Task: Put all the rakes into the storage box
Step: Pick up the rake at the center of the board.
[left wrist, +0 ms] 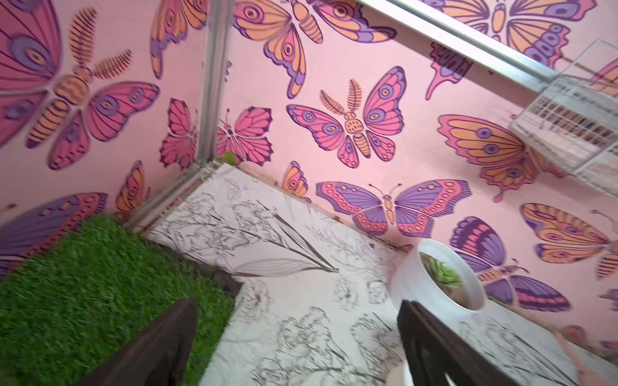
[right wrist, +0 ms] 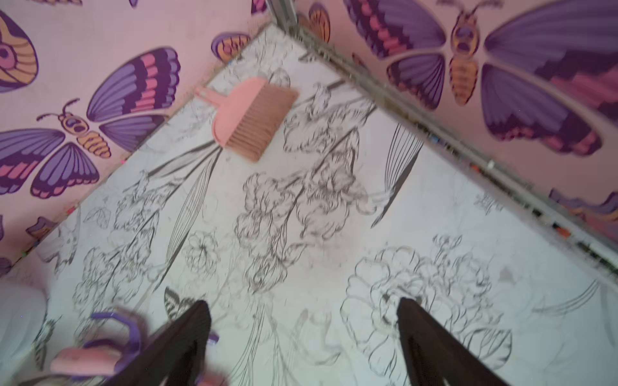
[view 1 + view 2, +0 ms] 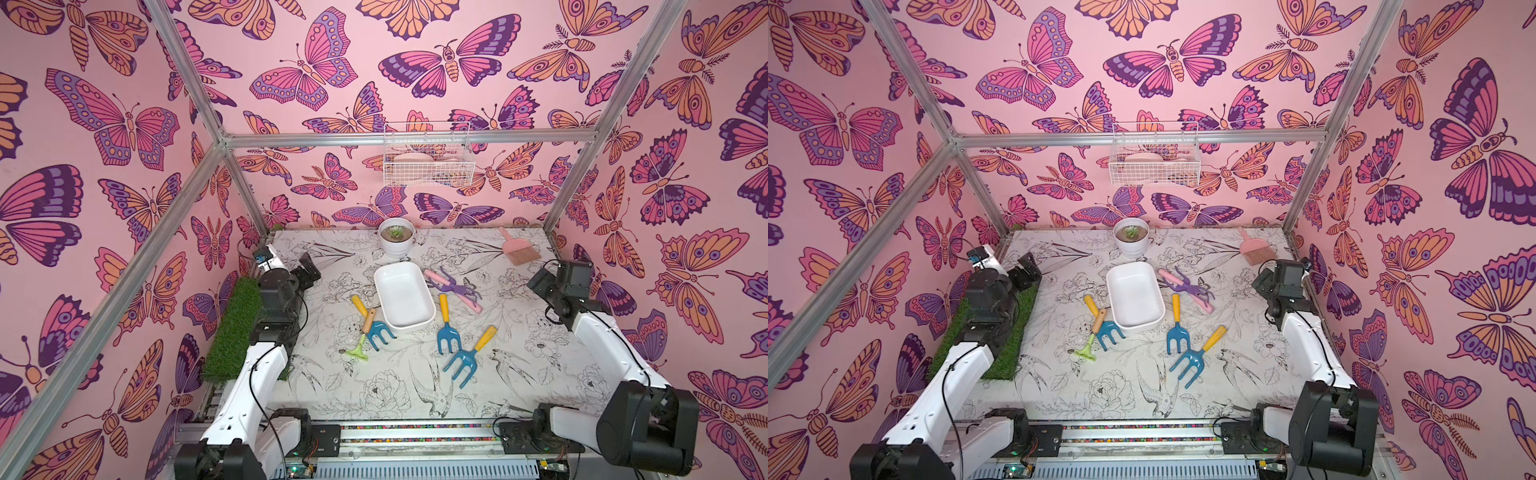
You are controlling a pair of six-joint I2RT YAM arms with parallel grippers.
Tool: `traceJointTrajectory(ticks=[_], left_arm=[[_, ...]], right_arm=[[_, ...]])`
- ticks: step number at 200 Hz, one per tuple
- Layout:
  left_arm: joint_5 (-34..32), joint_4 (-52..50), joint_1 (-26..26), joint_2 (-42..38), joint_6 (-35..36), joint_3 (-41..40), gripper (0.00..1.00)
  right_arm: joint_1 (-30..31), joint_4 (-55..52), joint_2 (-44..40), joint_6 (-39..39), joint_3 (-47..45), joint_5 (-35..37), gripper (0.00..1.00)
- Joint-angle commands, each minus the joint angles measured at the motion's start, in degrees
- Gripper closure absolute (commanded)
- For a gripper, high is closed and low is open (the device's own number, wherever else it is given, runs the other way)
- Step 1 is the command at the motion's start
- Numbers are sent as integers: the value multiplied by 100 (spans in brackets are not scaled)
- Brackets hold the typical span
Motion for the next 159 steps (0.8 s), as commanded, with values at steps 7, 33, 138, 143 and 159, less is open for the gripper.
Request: traceJointTrajectory(ticks=[7,33,138,143,159], left_arm=[[1481,-1449,5,101,-702,372,0],[2454,-1938,-146,197,-758,455,0],[2053,-2927,-1873,258,-687,56,9],[1987,-3072,-1933,391,-599,151,12],[1834,-3568,-2111,899,-297,452,21]], right_arm=[[-1,-1138,7,60,453,-1283,21],[24,-1311,-131,94,387,-1866,26],[1636,-1567,-1238,252,-428,-2436,29],[1741,-1581,-1259,274,-464,-2383,29],[2001,-1589,-1301,353,-562,-2315,29]])
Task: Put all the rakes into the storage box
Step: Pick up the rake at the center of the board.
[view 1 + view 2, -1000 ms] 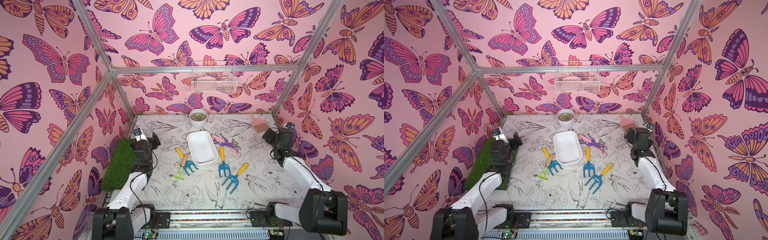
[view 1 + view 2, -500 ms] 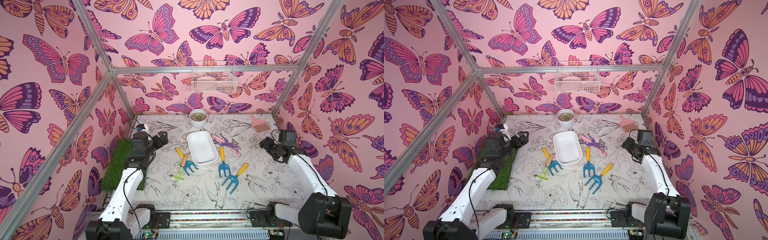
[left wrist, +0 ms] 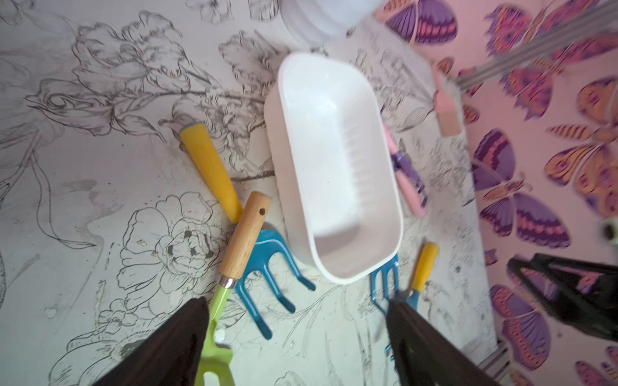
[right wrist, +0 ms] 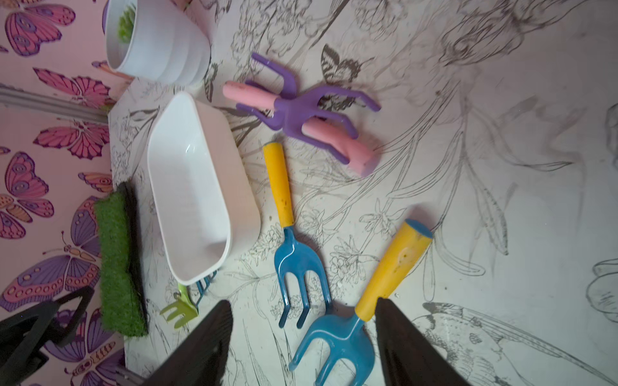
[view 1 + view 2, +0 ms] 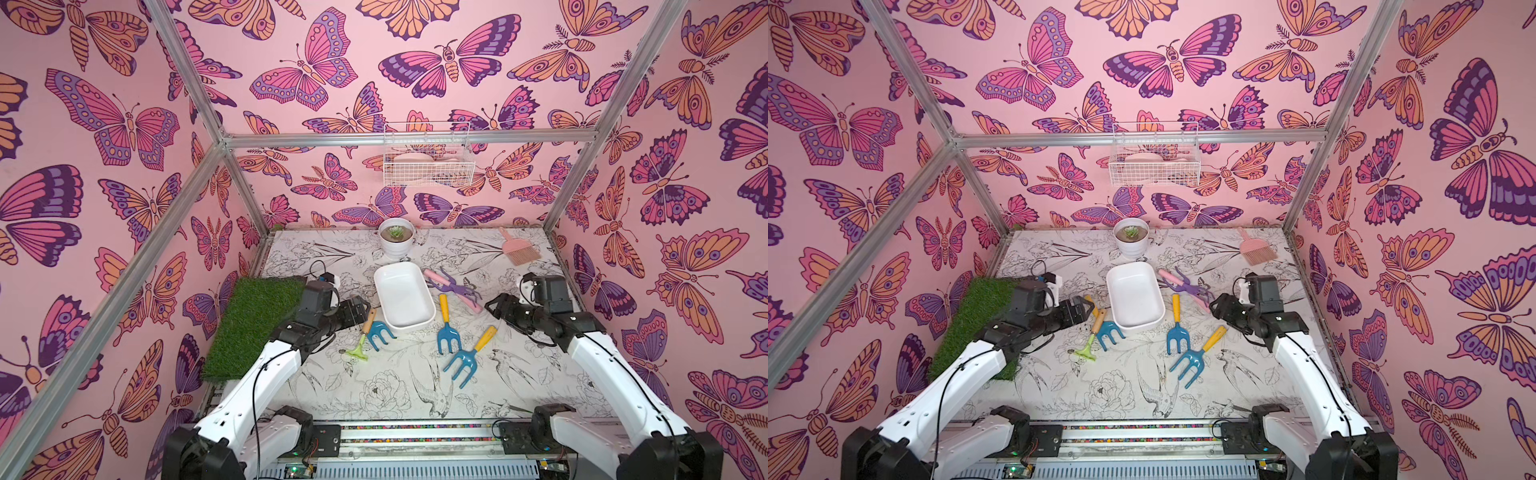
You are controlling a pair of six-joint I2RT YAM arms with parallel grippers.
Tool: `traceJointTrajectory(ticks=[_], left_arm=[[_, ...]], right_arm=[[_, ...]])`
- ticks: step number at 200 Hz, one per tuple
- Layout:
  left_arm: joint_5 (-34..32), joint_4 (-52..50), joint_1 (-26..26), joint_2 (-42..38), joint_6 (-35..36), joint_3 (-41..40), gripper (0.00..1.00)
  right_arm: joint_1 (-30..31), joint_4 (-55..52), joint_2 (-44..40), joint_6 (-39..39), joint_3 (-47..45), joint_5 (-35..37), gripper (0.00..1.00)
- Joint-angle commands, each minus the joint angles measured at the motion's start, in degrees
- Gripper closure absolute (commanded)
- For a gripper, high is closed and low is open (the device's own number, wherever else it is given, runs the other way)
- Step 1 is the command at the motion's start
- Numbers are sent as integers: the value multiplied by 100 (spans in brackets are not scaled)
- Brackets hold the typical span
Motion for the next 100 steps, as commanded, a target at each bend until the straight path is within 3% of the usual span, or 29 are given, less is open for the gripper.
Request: traceJointTrajectory(ticks=[1,14,26,44,100], left_arm=[[-252,-812,-233,574,497,408,22],[-454,-1196,-401,978,710,645,32],[-854,-1361,-640,1330,866,740,36],[-1332,-1363,-897,1572,1061,768,35],[-1741,-1378,-950,2168,1623,897,32]], right_arm=[[316,-184,-112,152,-141,210,29],[437,-182,-165,202,-203,249,29],[495,-187,-238,239,-247,285,29],[519,-184,-321,265,-293,281,29],[528,-202,-233,243,-216,245,28]])
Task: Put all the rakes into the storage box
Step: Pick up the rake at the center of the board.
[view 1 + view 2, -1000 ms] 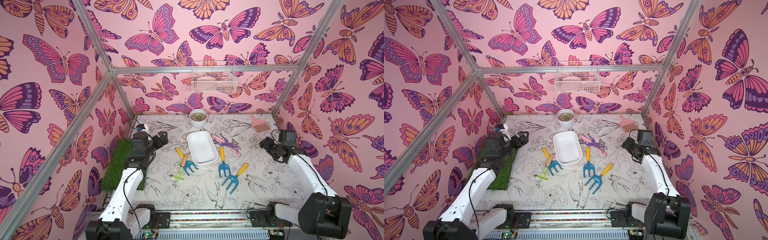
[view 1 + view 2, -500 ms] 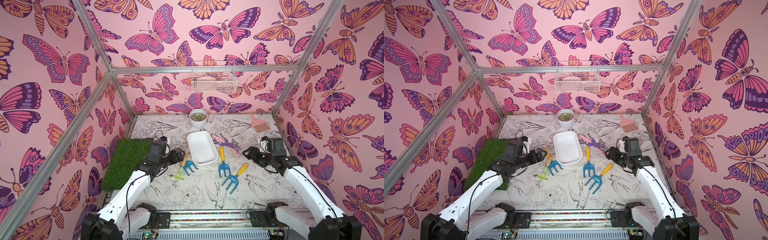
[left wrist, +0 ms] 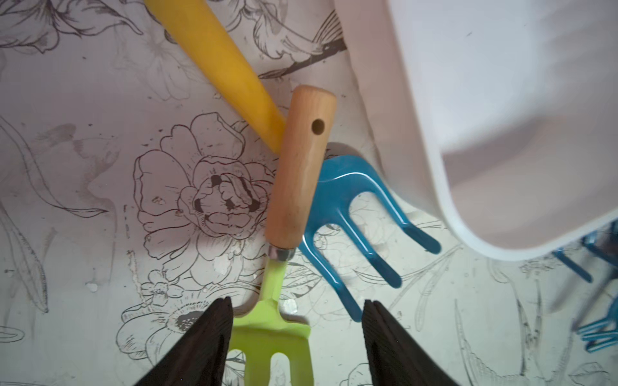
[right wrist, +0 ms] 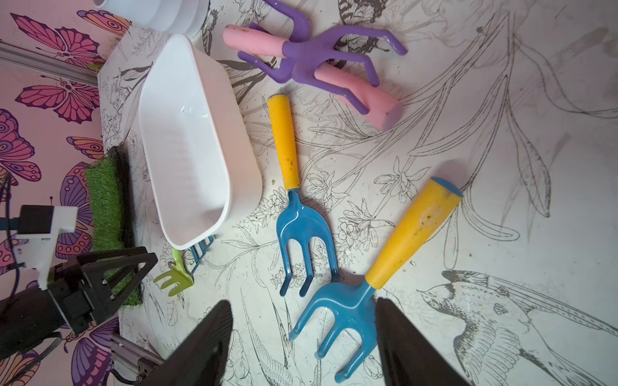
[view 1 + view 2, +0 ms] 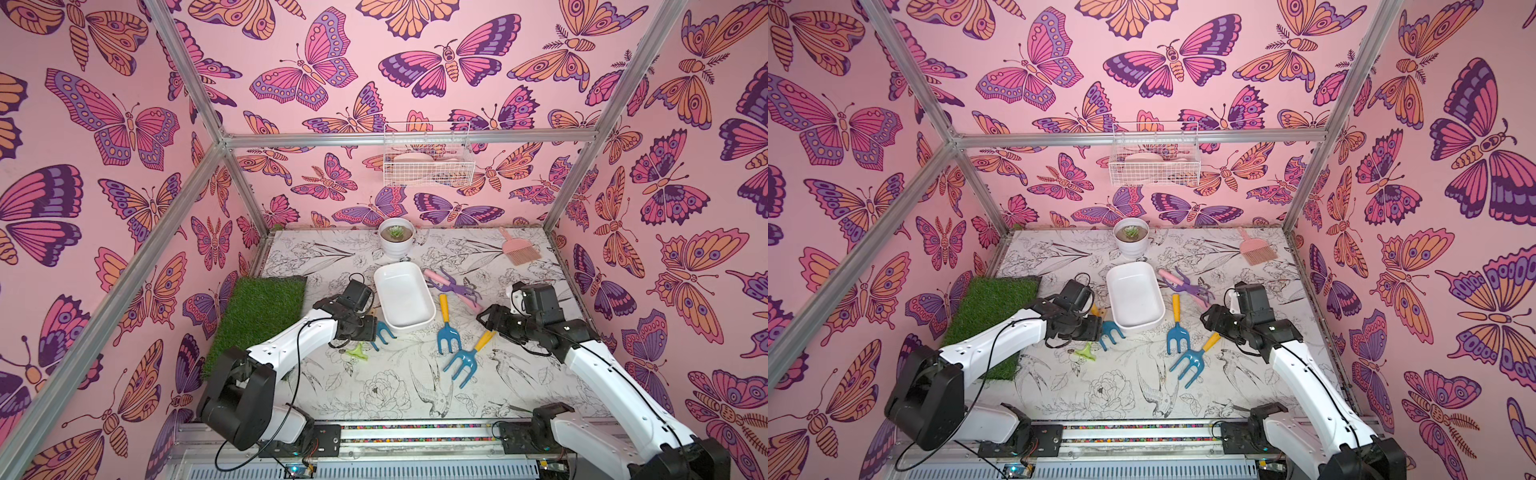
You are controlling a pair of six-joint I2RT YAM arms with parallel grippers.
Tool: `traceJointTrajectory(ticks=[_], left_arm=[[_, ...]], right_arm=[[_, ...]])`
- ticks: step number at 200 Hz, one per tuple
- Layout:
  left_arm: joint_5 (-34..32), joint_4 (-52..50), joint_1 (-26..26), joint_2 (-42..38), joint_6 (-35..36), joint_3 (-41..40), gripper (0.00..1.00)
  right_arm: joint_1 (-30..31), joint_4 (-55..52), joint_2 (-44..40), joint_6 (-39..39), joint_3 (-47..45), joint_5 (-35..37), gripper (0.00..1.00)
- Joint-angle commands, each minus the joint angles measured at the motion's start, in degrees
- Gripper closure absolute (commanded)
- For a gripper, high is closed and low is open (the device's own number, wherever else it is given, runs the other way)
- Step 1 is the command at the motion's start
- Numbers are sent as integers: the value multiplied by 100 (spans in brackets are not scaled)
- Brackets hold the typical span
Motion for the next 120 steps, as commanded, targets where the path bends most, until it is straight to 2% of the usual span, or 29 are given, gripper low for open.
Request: traceJointTrajectory(ticks=[1,59,89,120], left_arm=[[-388,-204,-14,166,444,172,32],[-225,-229,-14,853,912,590,43],[-167,-231,-5,1101,992,748,50],[-177,-232,21,1318,972,866,53]], right_arm=[[54,-120,44,40,62,94,28],[54,-22,253,75,98,75,30],[54,27,322,84,114,73,30],[57,78,361,102,116,35,30]])
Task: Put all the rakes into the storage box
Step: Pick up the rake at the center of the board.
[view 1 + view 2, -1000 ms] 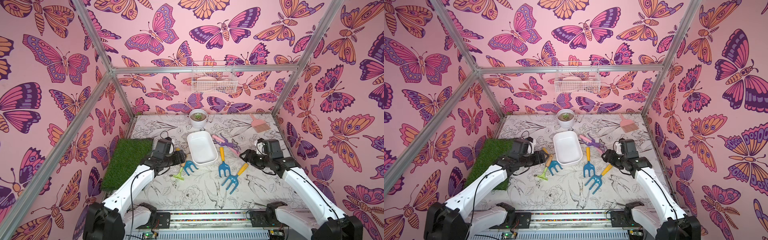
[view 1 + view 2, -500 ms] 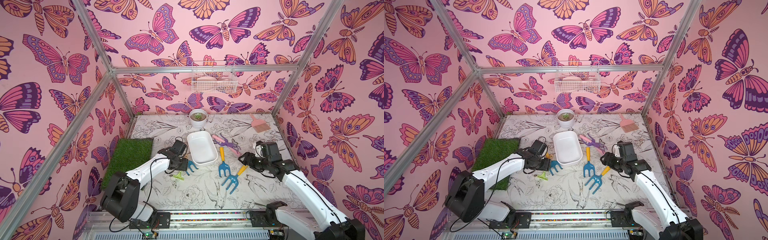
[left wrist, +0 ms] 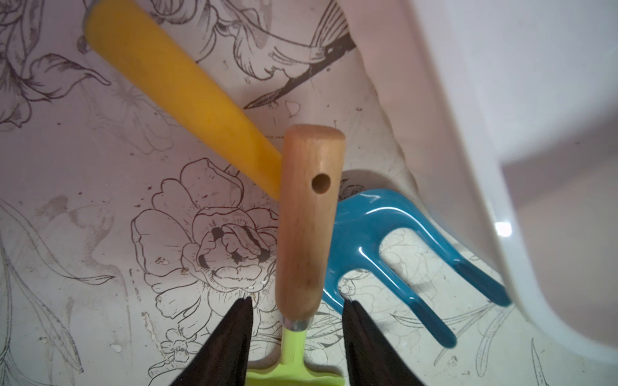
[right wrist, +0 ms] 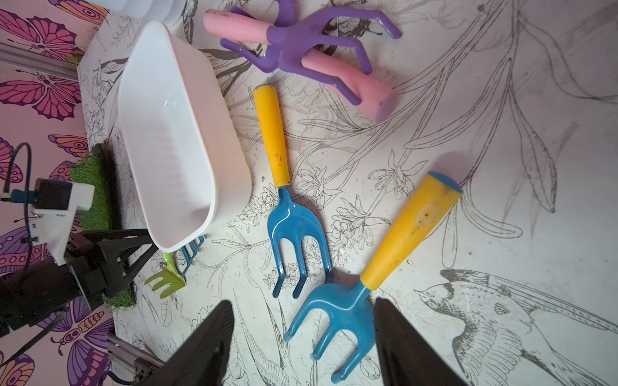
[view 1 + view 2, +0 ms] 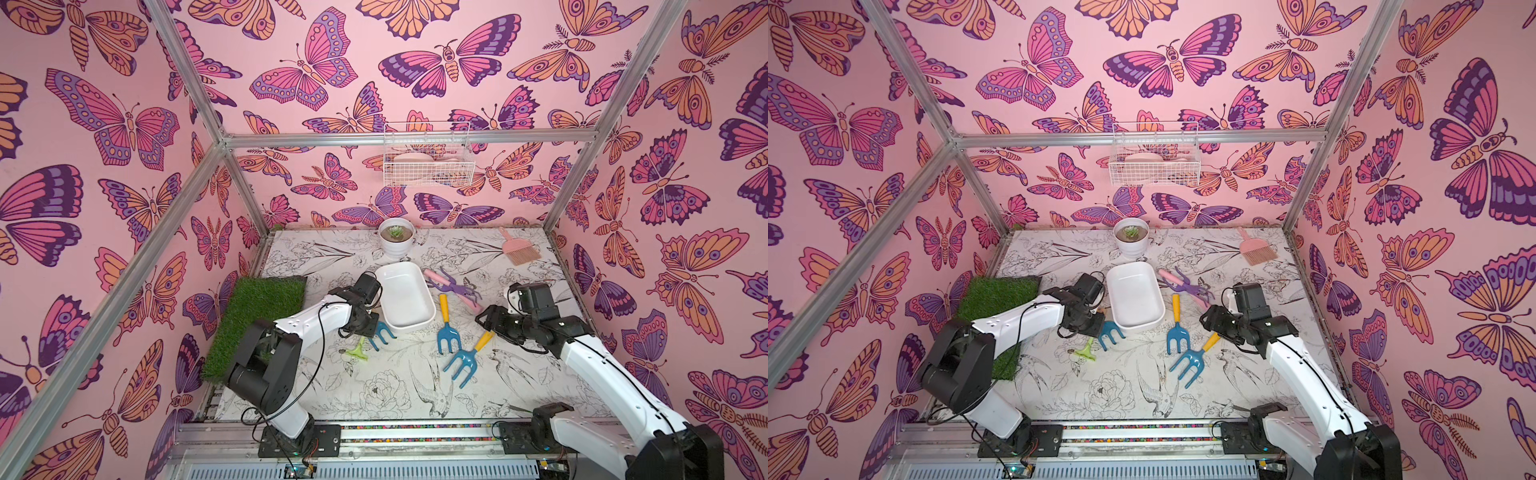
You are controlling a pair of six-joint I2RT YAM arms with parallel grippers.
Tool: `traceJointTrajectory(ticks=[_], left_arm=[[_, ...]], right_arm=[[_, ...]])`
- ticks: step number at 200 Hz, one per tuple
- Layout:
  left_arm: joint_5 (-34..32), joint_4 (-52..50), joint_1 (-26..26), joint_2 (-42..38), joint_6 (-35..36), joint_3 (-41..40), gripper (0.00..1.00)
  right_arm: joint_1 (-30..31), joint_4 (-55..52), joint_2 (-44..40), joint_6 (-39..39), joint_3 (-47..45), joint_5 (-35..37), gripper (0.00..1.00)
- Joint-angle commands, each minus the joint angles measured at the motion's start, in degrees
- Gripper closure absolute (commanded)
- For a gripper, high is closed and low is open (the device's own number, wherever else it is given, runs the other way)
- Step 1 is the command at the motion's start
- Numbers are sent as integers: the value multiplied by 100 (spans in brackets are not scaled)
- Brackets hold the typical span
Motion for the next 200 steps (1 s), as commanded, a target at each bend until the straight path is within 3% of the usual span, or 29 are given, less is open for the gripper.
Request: traceJointTrajectory(ticks=[1,54,102,200], left_arm=[[31,-105,25,173,111,138,53],[150,-99,95,387,107,221,60],[261,-106,178,370,30,157,77],[174,-691,201,-854,-407,-42,95]], right_arm=[[55,30,44,86,116,42,30],[56,57,96,86,116,37,31],[58,30,76,60,124,34,32],[58,-200,7,-125,310,68,32]])
